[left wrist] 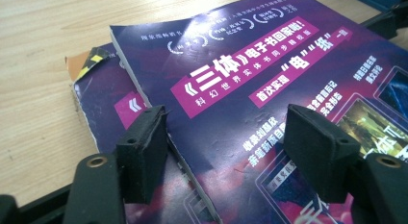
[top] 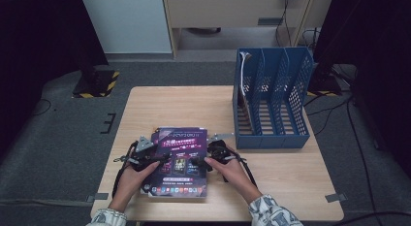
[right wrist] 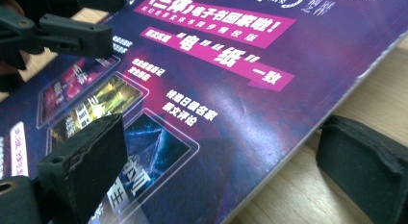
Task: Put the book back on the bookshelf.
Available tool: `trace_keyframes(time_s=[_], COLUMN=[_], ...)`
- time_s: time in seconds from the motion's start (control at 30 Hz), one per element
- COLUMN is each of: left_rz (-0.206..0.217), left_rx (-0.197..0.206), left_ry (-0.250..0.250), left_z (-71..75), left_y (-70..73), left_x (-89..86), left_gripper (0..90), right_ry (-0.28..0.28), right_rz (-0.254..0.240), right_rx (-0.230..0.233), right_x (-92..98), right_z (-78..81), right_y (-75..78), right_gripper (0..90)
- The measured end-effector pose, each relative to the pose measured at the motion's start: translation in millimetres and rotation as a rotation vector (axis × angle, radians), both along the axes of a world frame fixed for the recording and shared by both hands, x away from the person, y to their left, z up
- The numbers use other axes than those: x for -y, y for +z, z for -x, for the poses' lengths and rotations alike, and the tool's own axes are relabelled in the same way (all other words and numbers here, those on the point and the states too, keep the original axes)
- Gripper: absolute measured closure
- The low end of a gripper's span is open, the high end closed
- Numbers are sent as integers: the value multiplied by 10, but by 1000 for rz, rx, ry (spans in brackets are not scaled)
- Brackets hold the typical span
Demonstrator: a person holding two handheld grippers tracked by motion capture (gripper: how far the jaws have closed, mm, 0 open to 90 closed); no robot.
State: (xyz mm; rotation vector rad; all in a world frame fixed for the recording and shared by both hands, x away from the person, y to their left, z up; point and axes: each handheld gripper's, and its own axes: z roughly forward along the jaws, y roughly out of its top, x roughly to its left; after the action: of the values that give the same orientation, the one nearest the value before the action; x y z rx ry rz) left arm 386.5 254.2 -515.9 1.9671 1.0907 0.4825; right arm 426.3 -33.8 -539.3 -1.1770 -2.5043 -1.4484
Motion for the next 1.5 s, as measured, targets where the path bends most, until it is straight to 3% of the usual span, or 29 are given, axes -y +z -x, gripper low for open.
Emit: trace_keyframes(time_s=[0.17,0.4,0.53,0.63,0.83,1.13,1.5], left_rz=[6,23,23,26,26,22,31], left_rx=[-1,-10,-12,-14,-13,-14,-15], left_ry=[4,19,23,23,25,18,19], left_z=[4,9,12,11,12,9,10], left_y=[-6,-15,-13,-14,-15,-14,-22], left_x=[-3,-6,-5,-12,-21,-39,-43], left_gripper=[316,317,317,317,313,313,301], right_ry=[8,-10,-19,-24,16,110,122], right_rz=[-10,-23,-29,-40,-53,14,47], right_rx=[11,-6,-17,24,78,34,48], right_x=[-36,-46,-24,8,-40,-266,-433], right_z=[-14,-39,-54,-52,-46,-161,-213], right_y=[-15,-13,14,98,289,387,434], right_gripper=[39,71,161,284,291,245,225])
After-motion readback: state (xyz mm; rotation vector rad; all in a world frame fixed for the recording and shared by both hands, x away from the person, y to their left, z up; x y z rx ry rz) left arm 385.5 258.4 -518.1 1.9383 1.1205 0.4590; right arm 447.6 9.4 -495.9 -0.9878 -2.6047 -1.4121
